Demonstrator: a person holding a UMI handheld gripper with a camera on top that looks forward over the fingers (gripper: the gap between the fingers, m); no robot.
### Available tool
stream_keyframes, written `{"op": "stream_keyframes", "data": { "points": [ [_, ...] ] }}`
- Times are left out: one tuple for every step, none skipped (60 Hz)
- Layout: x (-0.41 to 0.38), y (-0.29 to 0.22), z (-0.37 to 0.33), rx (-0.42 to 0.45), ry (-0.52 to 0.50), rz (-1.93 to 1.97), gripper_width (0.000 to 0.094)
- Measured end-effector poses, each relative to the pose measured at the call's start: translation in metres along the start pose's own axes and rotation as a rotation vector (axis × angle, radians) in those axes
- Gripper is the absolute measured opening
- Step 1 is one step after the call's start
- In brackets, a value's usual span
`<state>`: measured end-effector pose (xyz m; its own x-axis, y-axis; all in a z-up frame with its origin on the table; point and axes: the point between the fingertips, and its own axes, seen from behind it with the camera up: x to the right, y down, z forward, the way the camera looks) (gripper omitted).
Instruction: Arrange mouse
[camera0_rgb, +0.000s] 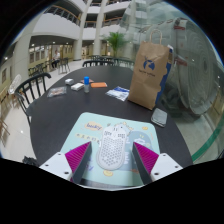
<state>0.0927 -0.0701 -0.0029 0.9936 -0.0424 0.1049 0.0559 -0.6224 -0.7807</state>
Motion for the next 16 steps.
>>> {"op": "stream_keyframes", "data": {
  "points": [
    [-0.001,0.002,-0.005,0.0,-0.004,-0.009,0.084],
    [-0.002,0.004,-0.01,0.0,-0.009,-0.014,0.0841],
    [-0.003,0.005,-0.014,0.0,-0.014,-0.013,0.0849],
    [-0.004,0.007,-0.02,0.002,-0.021,-0.012,0.0852],
    [-0.005,0.008,-0.026,0.004,-0.029,-0.01,0.0852],
    [-0.006,0.01,-0.031,0.006,-0.037,-0.007,0.0852],
    [-0.007,0.011,-0.037,0.008,-0.041,-0.005,0.0852],
    [-0.005,0.012,-0.04,0.008,-0.048,-0.001,0.0852],
    [-0.005,0.014,-0.048,0.008,-0.049,0.001,0.0851],
    [-0.004,0.015,-0.053,0.01,-0.049,0.004,0.0851],
    [-0.003,0.015,-0.058,0.014,-0.048,0.009,0.0851],
    [-0.002,0.015,-0.063,0.02,-0.046,0.015,0.085],
    [-0.001,0.015,-0.068,0.026,-0.044,0.022,0.0851],
    [0.001,0.015,-0.072,0.034,-0.044,0.027,0.0853],
    [0.001,0.015,-0.077,0.041,-0.045,0.032,0.0853],
    [0.001,0.015,-0.081,0.049,-0.048,0.037,0.0853]
  ]
}}
